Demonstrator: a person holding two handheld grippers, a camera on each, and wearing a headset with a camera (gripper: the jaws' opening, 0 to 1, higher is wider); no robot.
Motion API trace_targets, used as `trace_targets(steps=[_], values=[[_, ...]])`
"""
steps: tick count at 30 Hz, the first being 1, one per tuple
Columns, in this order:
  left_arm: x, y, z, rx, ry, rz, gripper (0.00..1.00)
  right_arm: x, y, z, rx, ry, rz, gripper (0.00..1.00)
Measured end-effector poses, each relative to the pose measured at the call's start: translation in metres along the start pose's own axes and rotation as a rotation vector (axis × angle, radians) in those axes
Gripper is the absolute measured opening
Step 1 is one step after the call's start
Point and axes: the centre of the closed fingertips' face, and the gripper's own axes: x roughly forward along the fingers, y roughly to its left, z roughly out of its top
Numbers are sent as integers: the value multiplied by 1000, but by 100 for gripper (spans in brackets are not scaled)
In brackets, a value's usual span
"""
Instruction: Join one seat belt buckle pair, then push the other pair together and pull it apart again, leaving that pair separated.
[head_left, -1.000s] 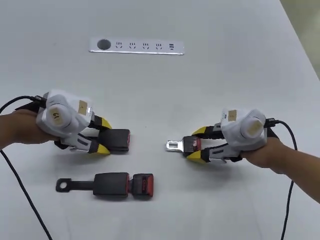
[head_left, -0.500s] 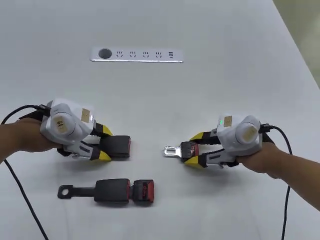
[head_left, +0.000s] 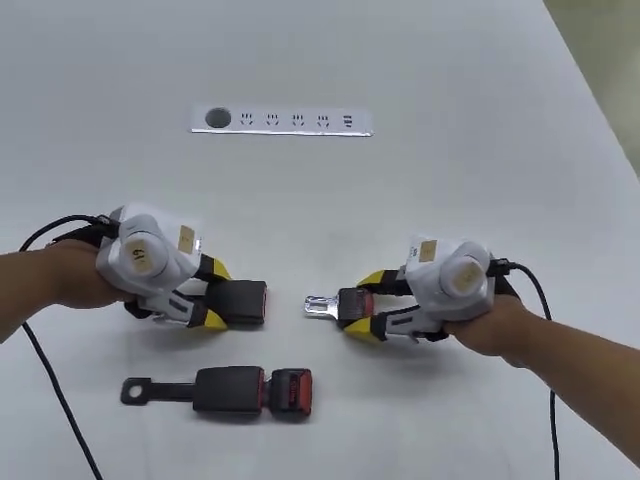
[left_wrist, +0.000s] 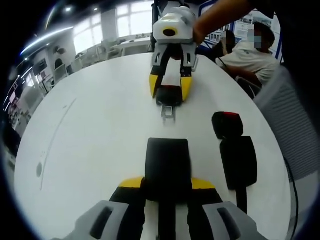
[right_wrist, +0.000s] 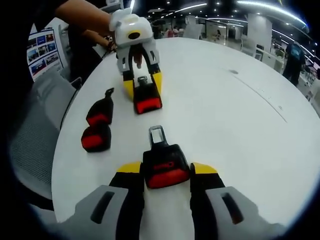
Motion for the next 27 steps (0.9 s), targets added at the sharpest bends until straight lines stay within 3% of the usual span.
trace_targets(steps=[13,23,27], values=[[1,1,-2,8,22,-7,32,30,8,31,-30,-26,37,34],[3,1,0,9,50,-14,32,46,14,47,-42,-20,52,34],[4,1,-2,7,77,-13,32,43,14,44,-16,-25,51,33]])
